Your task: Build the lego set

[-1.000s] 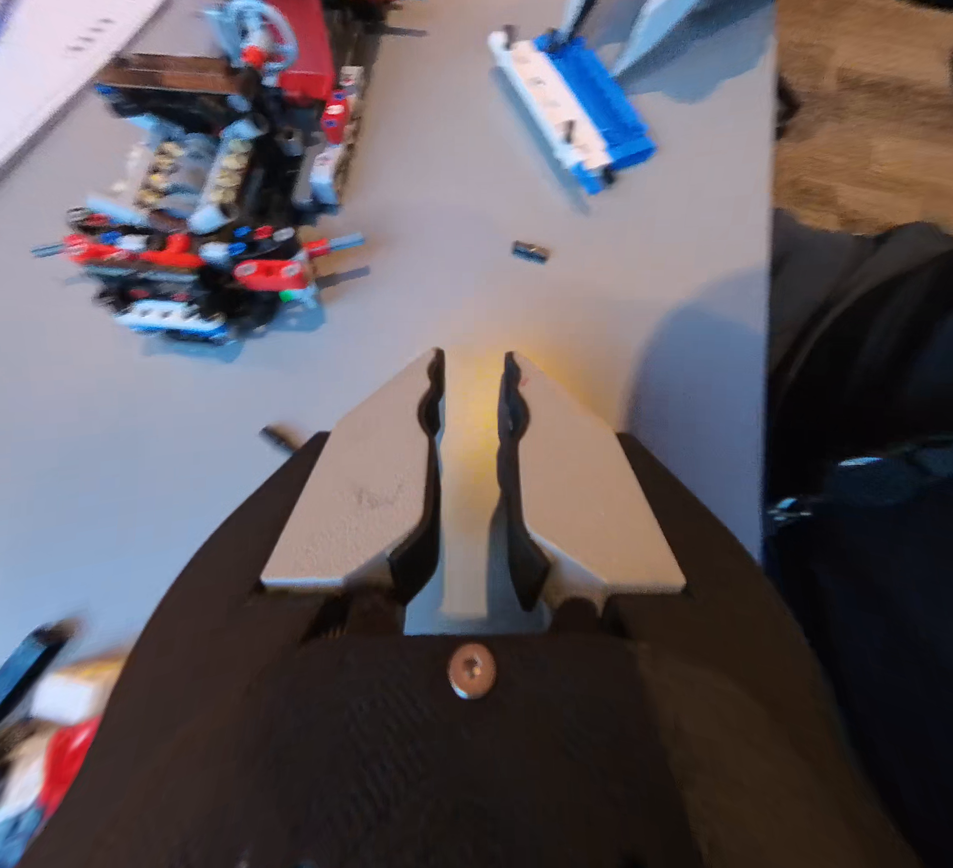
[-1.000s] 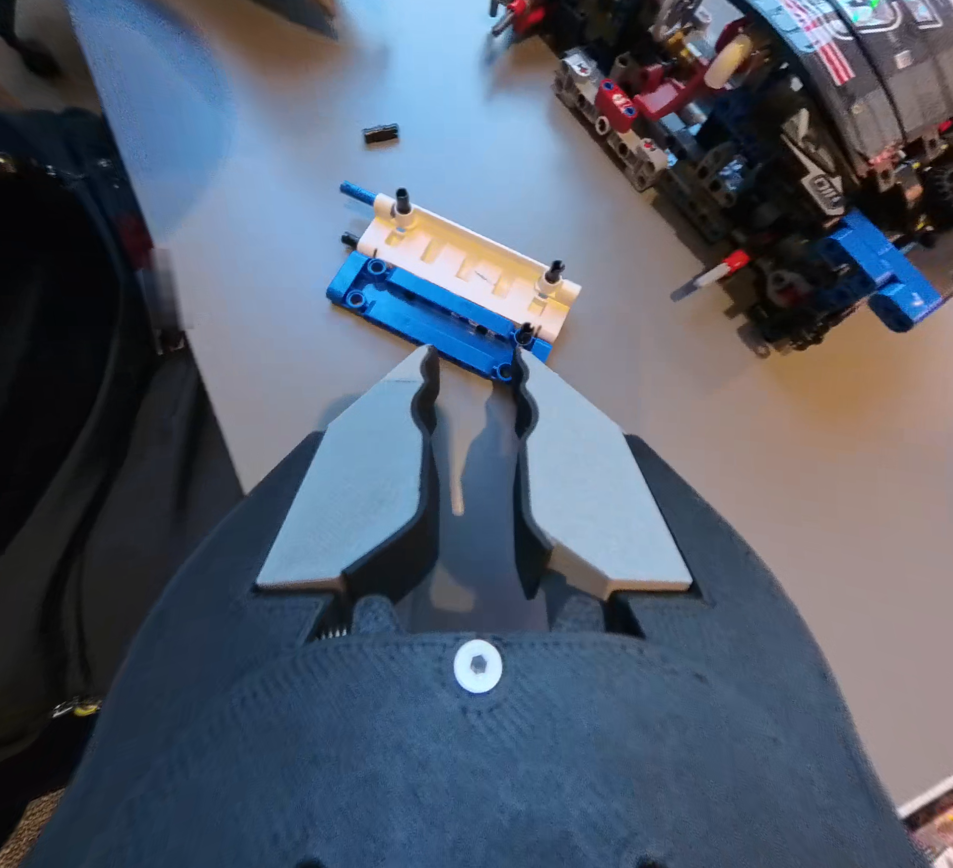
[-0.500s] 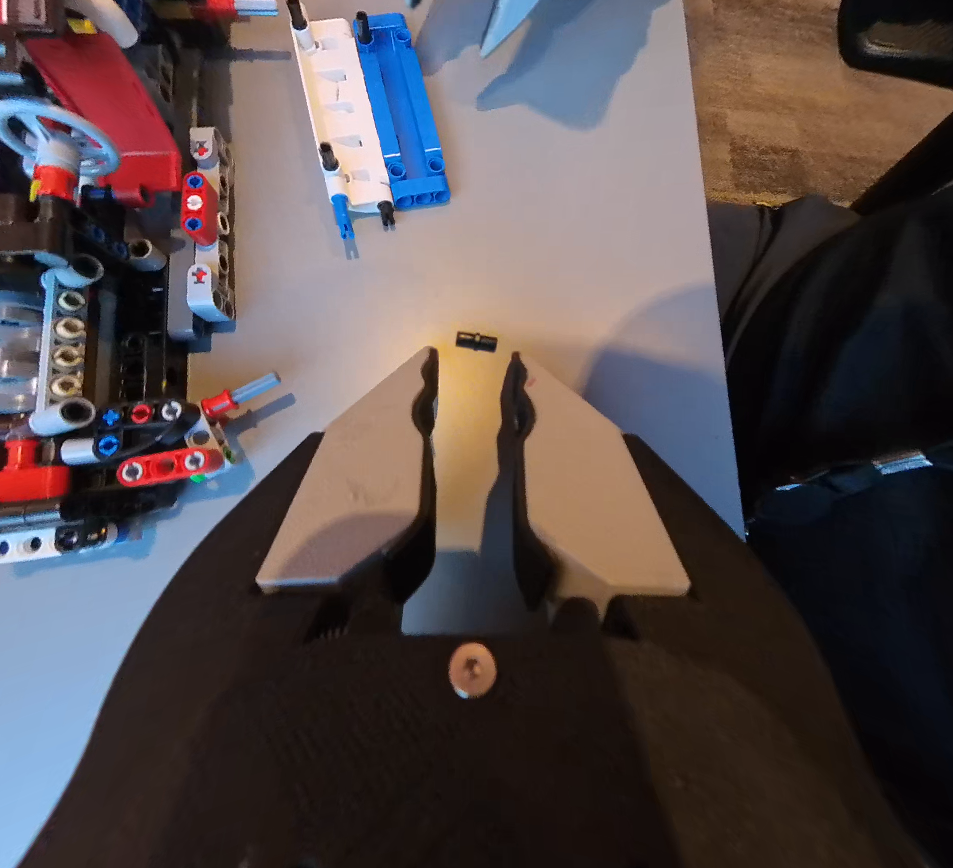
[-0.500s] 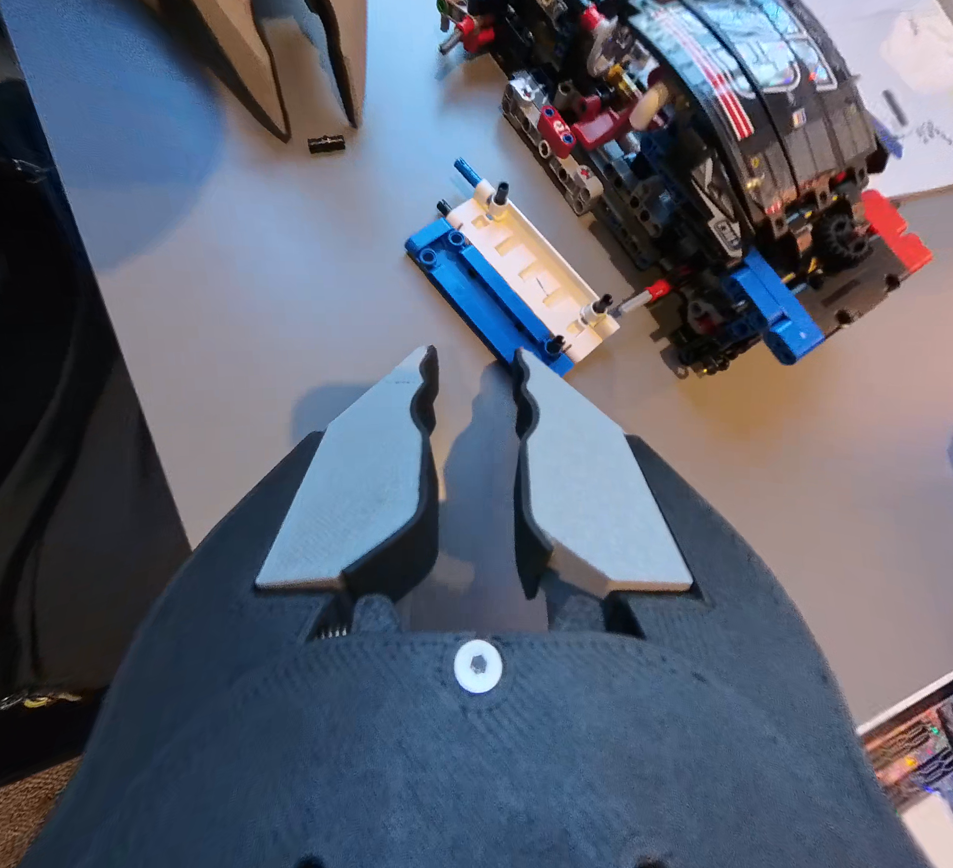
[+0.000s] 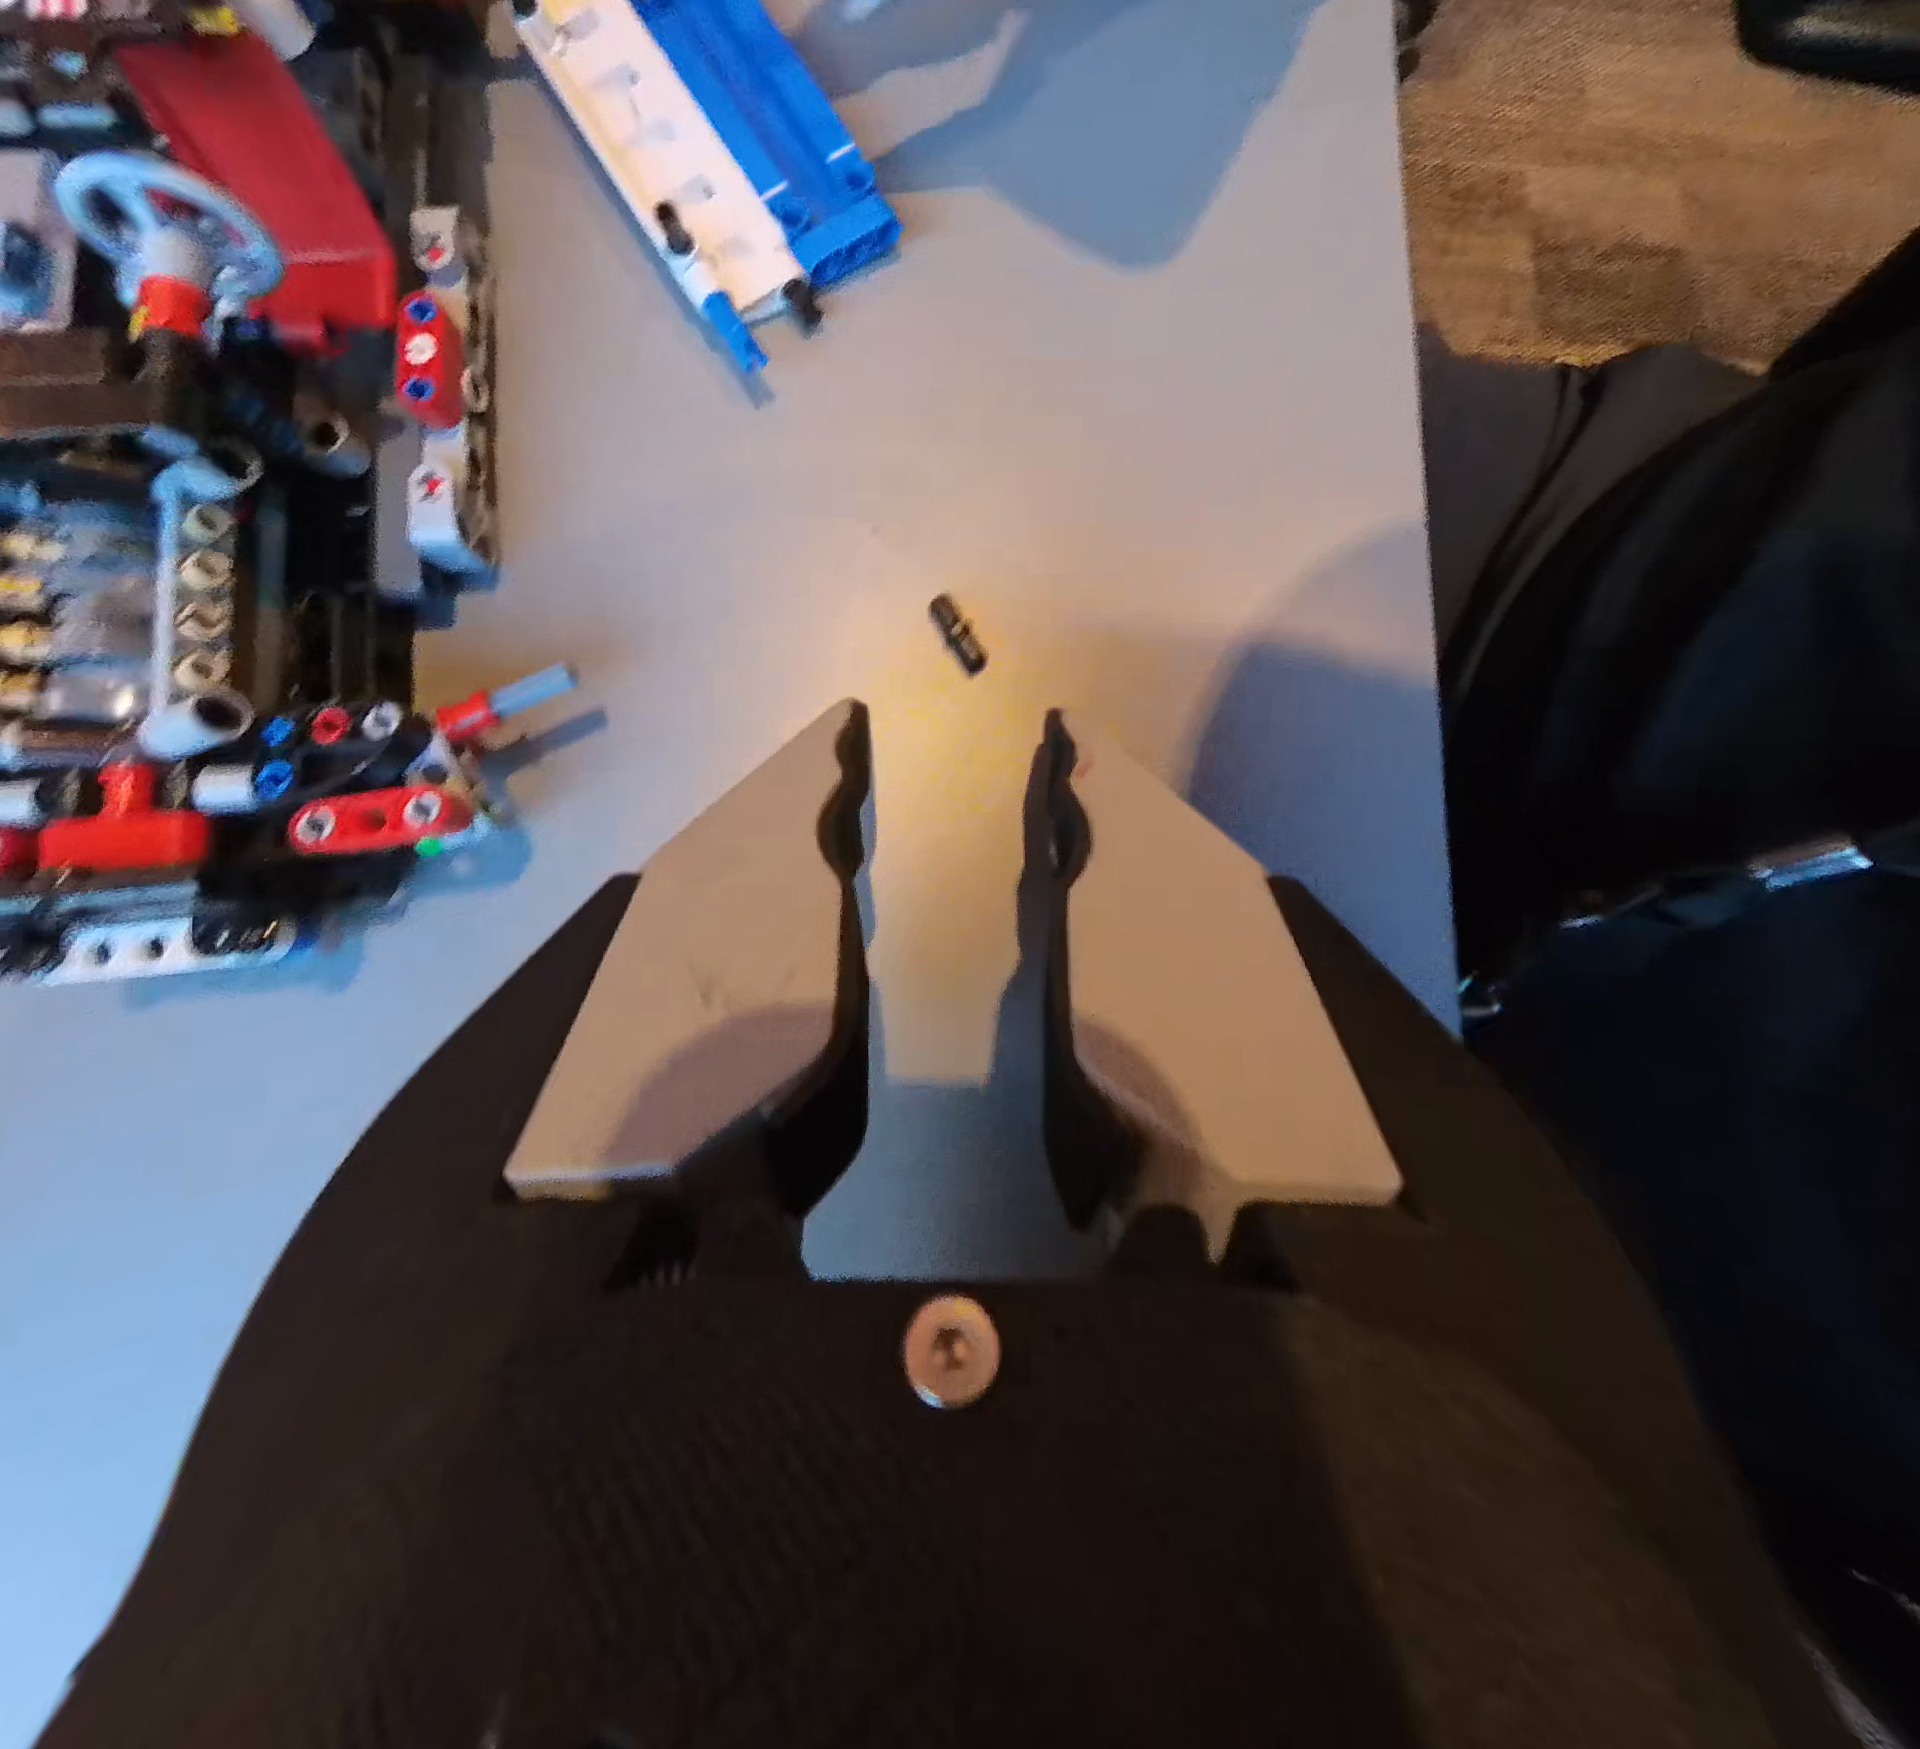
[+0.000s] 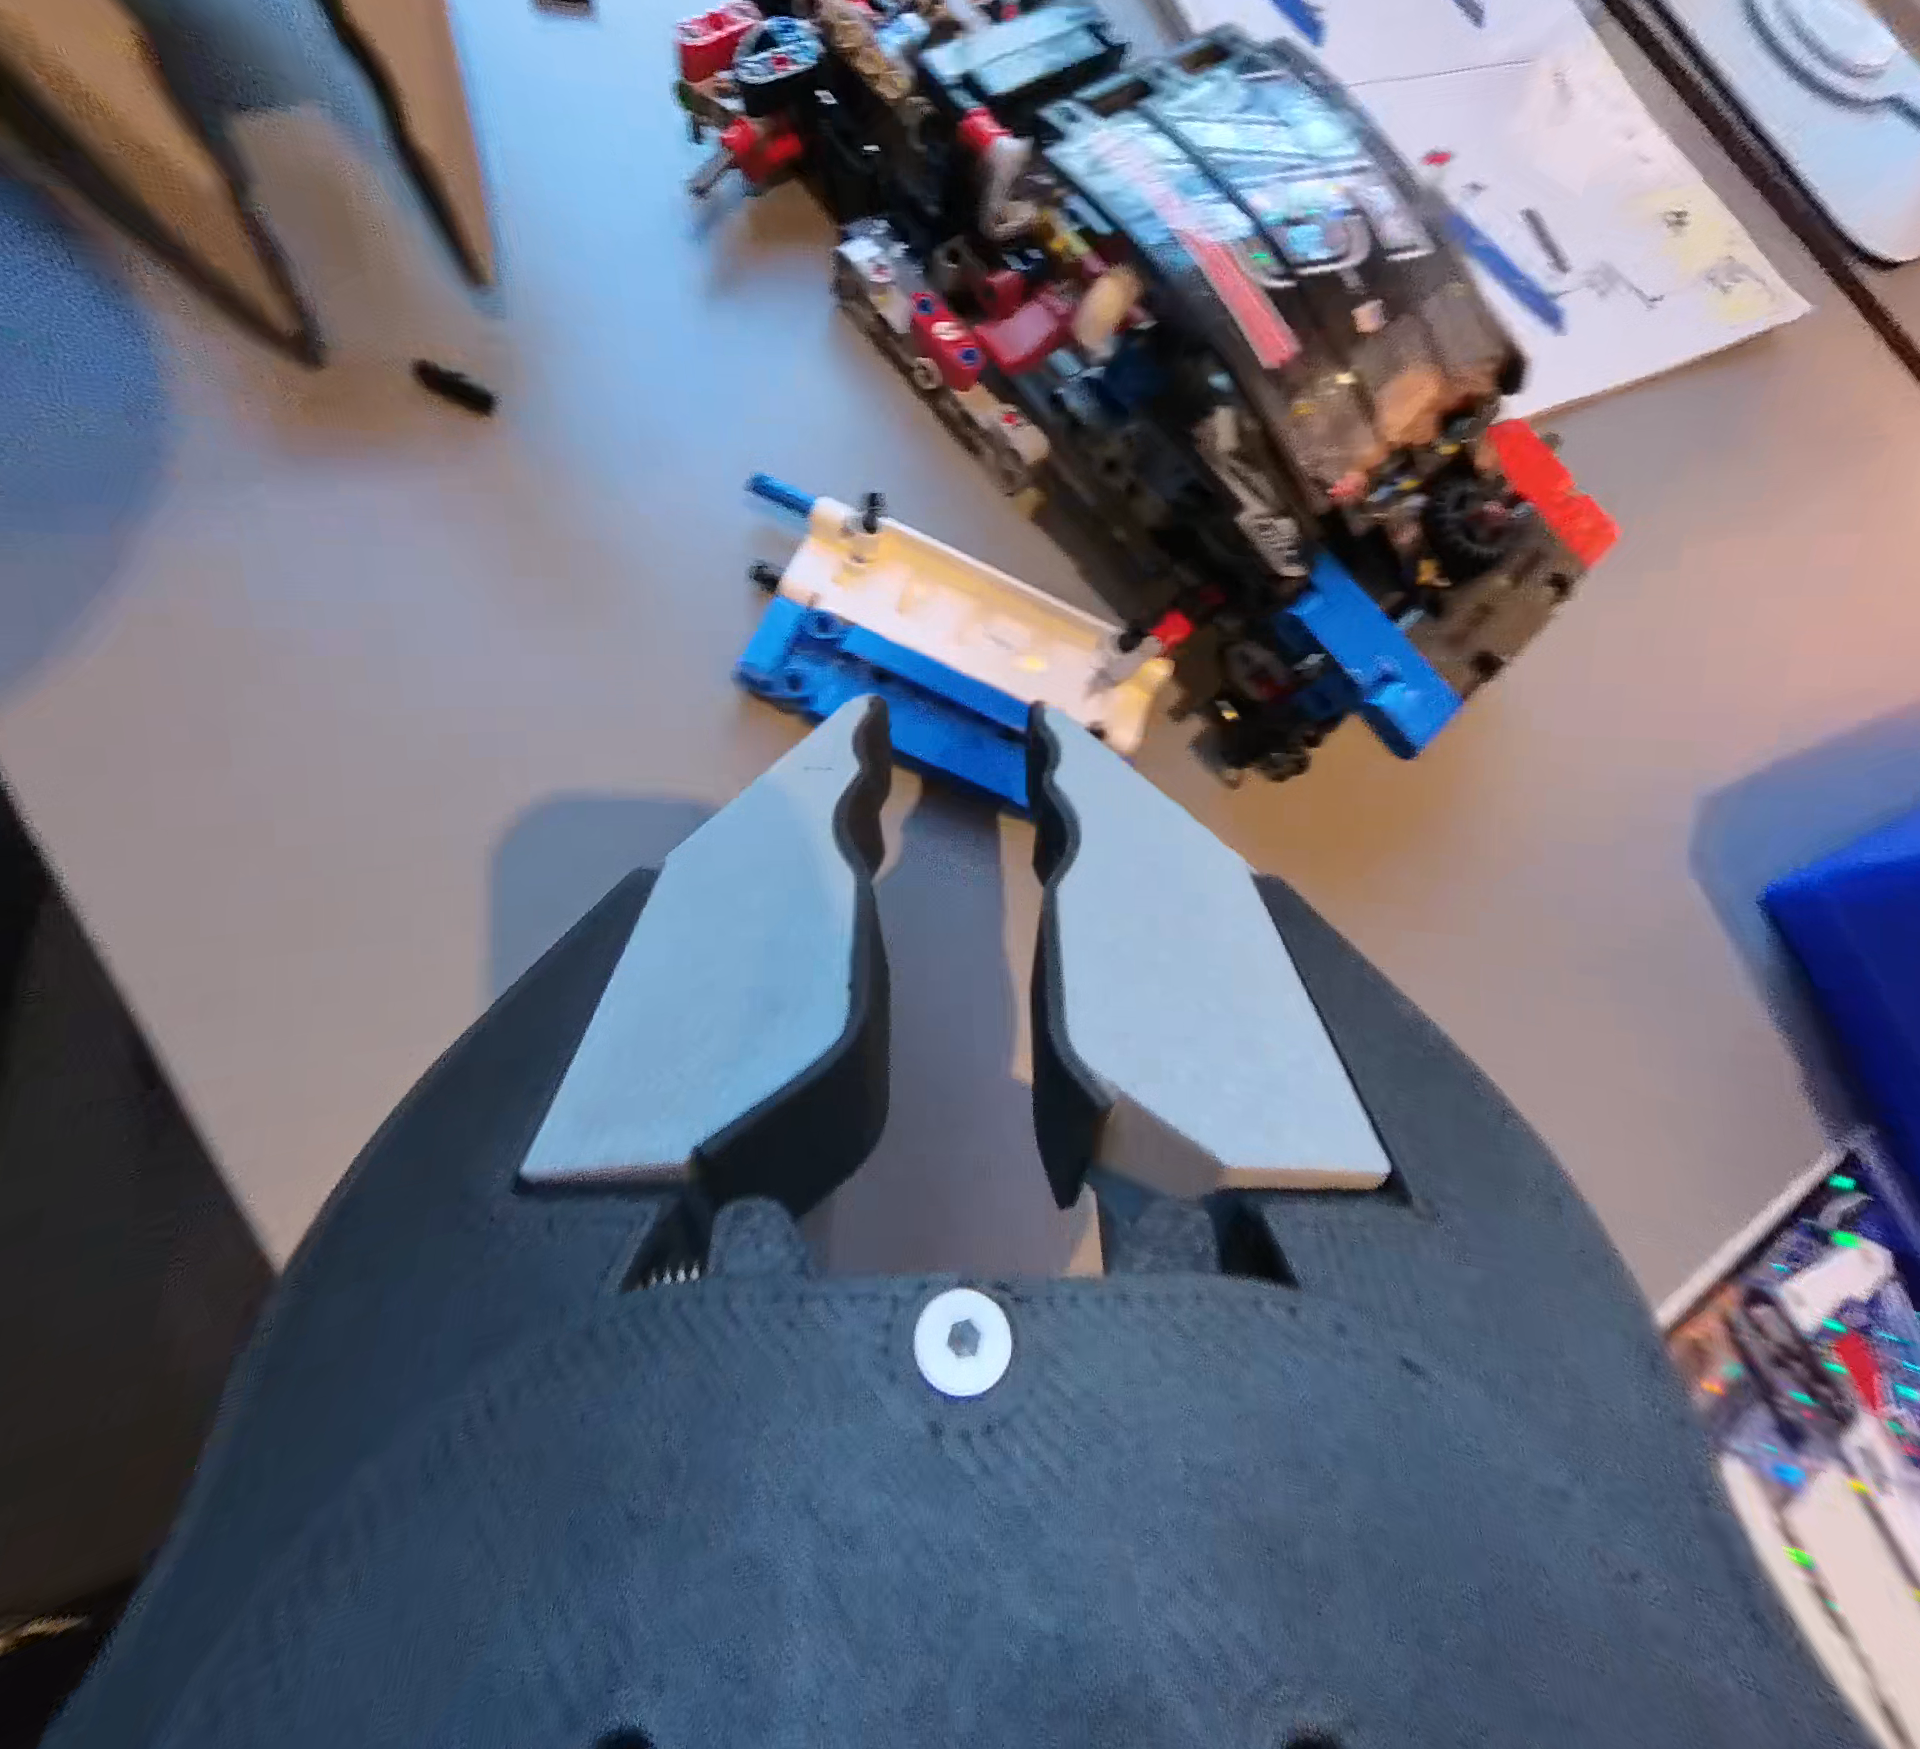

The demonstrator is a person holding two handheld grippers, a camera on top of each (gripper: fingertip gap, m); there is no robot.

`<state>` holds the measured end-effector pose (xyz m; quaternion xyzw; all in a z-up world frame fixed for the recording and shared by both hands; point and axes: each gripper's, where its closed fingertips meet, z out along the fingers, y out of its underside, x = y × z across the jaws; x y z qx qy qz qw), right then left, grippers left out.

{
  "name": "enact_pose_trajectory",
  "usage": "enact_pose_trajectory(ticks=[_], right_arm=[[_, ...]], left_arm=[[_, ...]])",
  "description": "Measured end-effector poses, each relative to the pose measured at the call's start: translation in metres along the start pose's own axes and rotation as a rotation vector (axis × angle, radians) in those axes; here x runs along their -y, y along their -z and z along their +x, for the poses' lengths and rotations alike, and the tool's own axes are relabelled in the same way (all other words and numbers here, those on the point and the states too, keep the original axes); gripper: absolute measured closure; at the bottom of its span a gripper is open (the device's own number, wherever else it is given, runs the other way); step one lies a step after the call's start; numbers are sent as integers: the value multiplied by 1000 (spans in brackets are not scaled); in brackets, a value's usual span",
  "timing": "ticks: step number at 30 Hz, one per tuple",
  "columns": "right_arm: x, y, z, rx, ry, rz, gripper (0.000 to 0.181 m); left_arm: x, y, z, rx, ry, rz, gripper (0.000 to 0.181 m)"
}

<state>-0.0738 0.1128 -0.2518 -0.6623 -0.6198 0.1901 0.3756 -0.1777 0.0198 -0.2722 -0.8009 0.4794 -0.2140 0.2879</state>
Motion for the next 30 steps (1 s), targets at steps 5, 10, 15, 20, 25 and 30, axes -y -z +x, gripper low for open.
enact_pose_trajectory(ticks=[5,10,15,20,25,30], right_arm=[[-1,-2,-40,74,23,6,157],[14,-11,-75,251,81,55,151],[37,-27,-87,350,134,102,153],[45,-47,-93,424,235,56,150],[48,-58,-102,525,310,-2,158],[49,-64,-111,572,327,-18,162]], left_arm=[[-13,13,-12,41,33,0,151],[-19,10,-17,36,75,36,155],[-15,7,-16,23,93,93,156],[-15,8,-16,8,110,97,156],[-15,8,-16,-7,124,102,156],[-14,7,-15,-22,129,104,156]])
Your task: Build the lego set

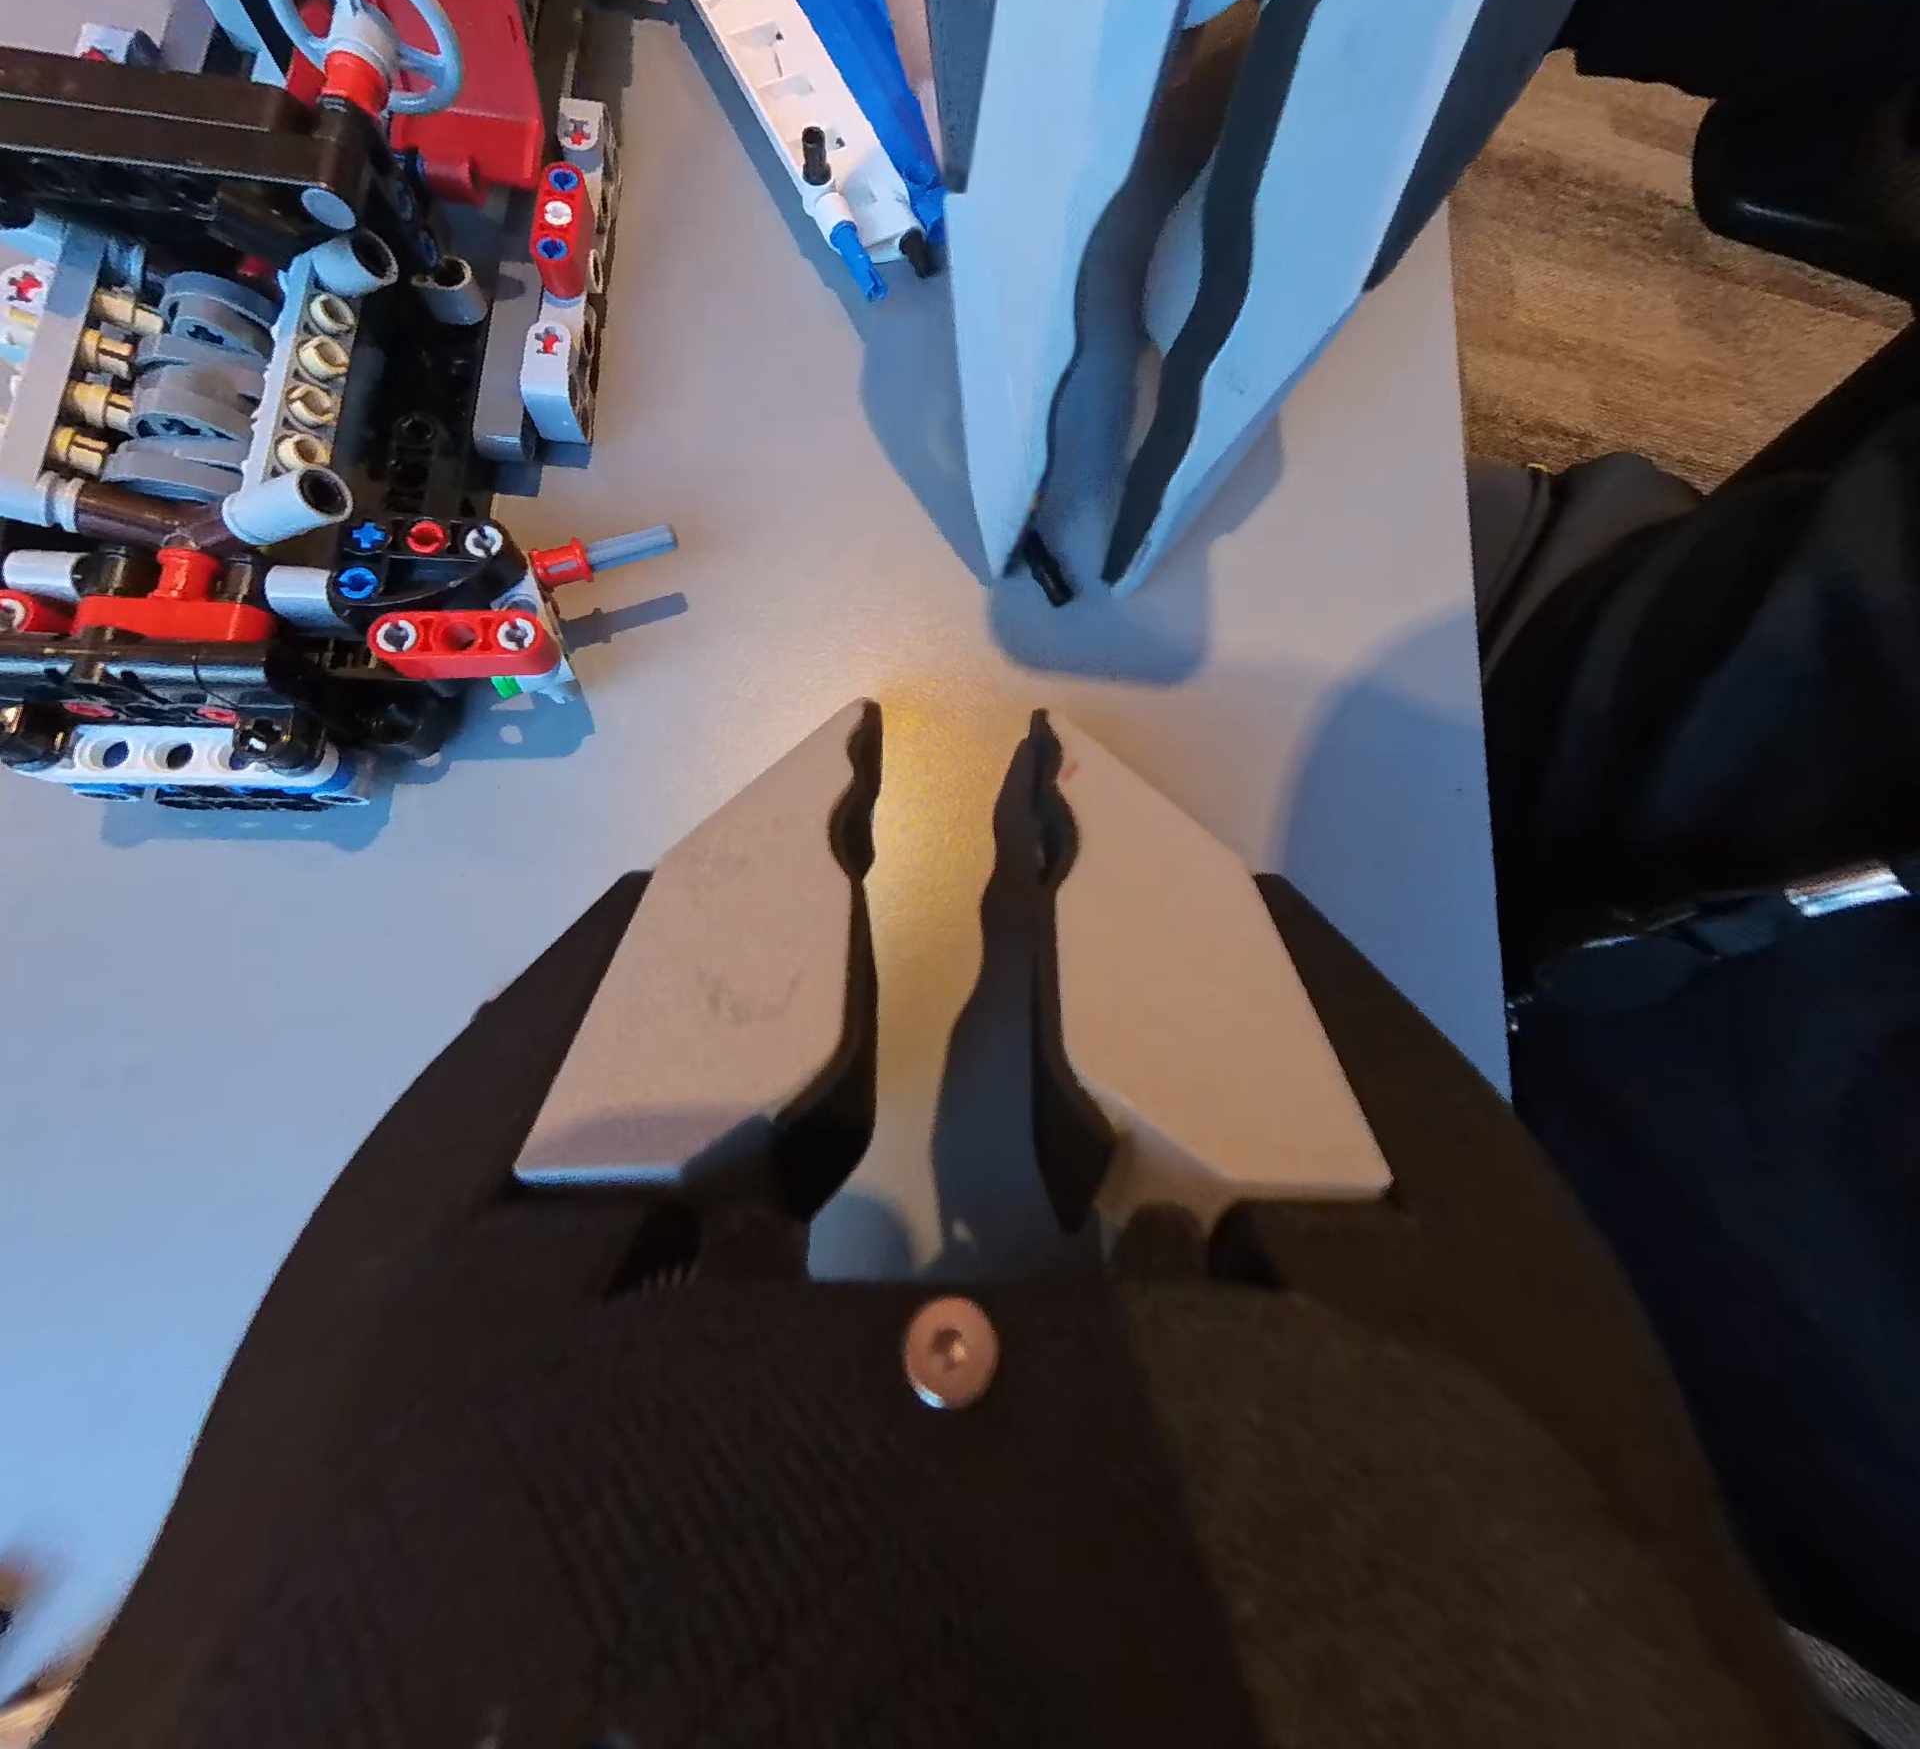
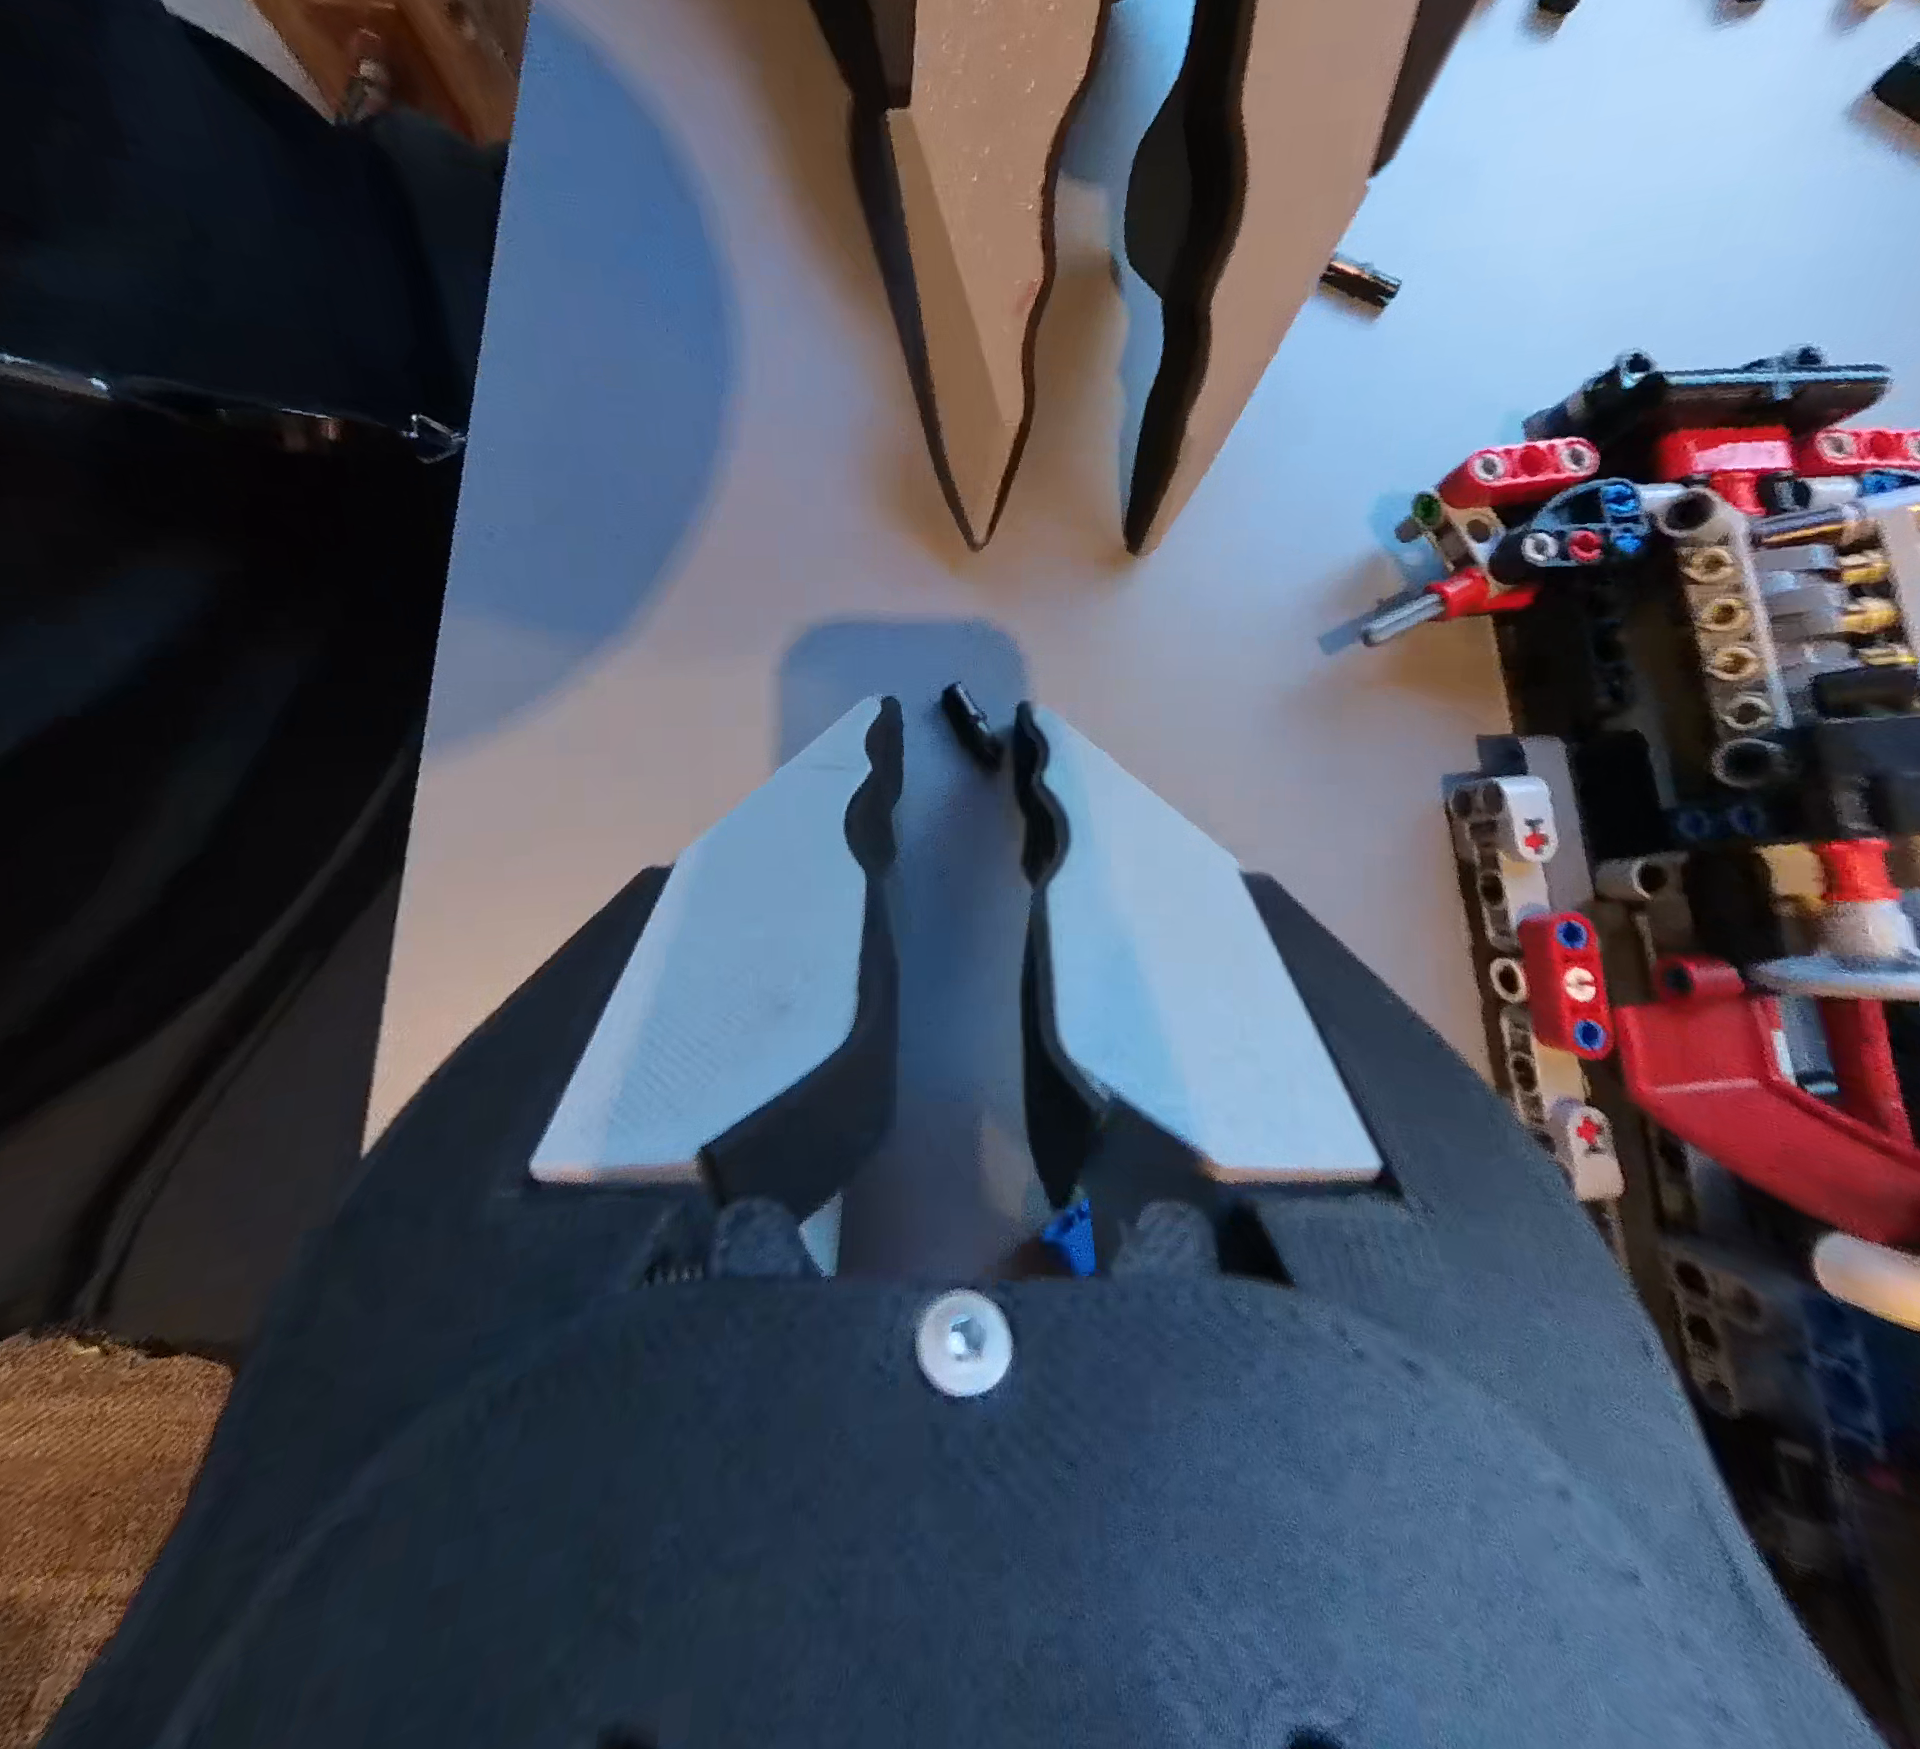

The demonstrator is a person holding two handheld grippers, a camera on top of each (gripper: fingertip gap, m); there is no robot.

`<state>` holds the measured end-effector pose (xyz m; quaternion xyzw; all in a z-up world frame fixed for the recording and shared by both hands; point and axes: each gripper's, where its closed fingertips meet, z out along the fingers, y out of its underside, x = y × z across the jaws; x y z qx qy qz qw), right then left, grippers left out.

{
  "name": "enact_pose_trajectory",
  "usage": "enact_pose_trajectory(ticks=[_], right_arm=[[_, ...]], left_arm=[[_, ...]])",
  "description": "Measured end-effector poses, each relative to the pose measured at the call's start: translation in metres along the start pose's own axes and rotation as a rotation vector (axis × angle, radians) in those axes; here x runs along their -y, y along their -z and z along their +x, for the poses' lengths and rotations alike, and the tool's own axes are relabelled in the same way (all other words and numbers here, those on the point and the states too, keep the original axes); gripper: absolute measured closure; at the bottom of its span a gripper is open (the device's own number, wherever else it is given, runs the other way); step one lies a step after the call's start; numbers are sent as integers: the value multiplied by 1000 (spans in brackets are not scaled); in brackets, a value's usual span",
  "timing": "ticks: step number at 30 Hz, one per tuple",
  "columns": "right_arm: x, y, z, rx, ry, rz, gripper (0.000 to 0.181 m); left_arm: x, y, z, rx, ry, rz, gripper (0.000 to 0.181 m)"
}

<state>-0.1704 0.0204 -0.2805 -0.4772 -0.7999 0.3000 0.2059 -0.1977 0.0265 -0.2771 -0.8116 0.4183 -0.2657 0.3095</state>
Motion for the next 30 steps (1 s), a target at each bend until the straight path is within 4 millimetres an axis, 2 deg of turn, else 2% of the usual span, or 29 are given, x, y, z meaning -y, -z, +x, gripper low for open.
enact_pose_trajectory(ticks=[4,7,11,18,20,23,27,29,30], right_arm=[[-2,1,-2,-5,6,-5,179],[-11,9,-5,-49,-14,-20,180],[-35,33,-13,-138,-106,-2,179],[-85,88,-11,-344,-310,61,179],[-94,95,-8,-374,-340,69,180],[-106,101,3,-434,-374,58,179],[-123,110,16,-515,-402,-6,179],[-130,116,19,-536,-427,-21,179],[-133,119,19,-543,-435,-24,179]], left_arm=[[3,-4,4,-28,-10,-2,155],[7,-9,6,-26,-27,-6,155],[19,-20,2,2,-37,2,155],[62,-51,-8,41,52,-12,150],[71,-60,-12,30,82,-33,146],[70,-72,-17,27,130,-78,151],[70,-75,9,-93,162,-83,152],[76,-77,40,-227,133,-61,149],[82,-76,58,-309,103,-37,154]])
